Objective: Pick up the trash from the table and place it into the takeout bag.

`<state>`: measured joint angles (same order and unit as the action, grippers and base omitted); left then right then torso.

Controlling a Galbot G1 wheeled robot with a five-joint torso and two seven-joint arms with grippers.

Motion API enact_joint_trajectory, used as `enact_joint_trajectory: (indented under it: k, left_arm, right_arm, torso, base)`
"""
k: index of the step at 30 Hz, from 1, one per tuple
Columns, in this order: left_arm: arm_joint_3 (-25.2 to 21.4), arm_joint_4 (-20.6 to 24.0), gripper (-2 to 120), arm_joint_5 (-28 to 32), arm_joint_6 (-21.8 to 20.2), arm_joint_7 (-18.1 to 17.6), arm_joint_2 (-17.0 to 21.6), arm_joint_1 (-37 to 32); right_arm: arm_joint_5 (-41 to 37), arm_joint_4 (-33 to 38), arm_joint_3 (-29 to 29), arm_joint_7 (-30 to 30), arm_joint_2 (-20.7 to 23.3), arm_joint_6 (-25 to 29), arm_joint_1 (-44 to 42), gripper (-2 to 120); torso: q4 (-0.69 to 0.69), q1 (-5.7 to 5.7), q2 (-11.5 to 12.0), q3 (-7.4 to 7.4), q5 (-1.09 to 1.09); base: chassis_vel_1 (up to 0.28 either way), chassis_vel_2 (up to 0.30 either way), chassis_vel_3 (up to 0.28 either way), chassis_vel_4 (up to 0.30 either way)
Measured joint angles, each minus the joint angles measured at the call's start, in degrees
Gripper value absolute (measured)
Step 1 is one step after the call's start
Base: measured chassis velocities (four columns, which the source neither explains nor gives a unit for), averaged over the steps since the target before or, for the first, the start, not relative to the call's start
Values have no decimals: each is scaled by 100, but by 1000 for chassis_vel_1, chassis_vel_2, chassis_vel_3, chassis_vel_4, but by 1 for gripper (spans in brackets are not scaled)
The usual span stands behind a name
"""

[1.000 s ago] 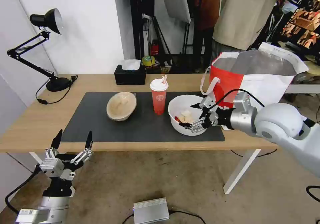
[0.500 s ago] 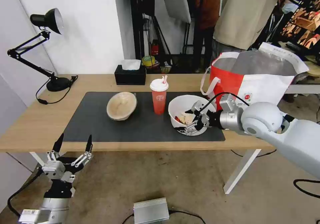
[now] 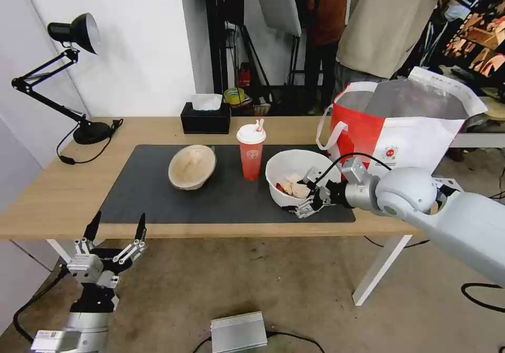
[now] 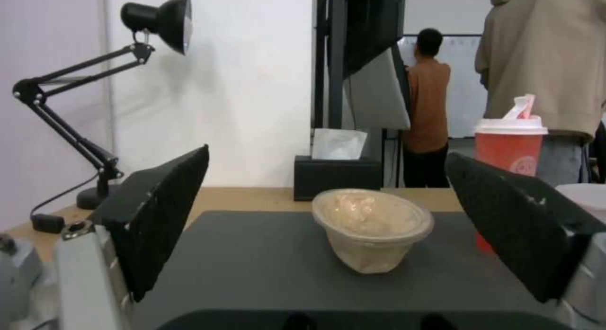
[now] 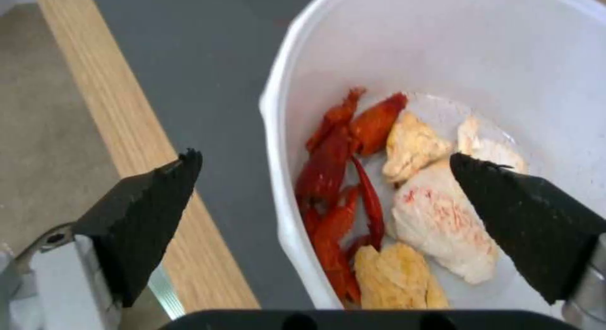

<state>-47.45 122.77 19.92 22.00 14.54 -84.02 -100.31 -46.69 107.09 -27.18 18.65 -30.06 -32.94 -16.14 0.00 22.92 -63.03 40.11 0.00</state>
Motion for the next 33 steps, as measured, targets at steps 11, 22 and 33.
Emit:
enact_joint_trajectory:
  k: [11, 22, 33]
  left_arm:
    - [-21, -28, 100, 3, 26, 0, -15, -6]
    - [-8, -102, 100, 2, 29, 0, -13, 46]
    - [-2, -191, 100, 1, 50, 1, -16, 70]
  right_arm:
    - [110, -133, 13, 3, -113, 7, -71, 100]
    - [190, -293, 6, -24, -208, 11, -76, 100]
    - [287, -325, -30, -77, -276, 18, -134, 80]
  torso:
    - [0, 0, 0, 0, -1]
    - [0, 0, 0, 0, -1]
    - [-1, -1, -1, -1, -1]
  base:
    - [0, 0, 0, 0]
    - [0, 0, 0, 0]
    - [0, 0, 0, 0]
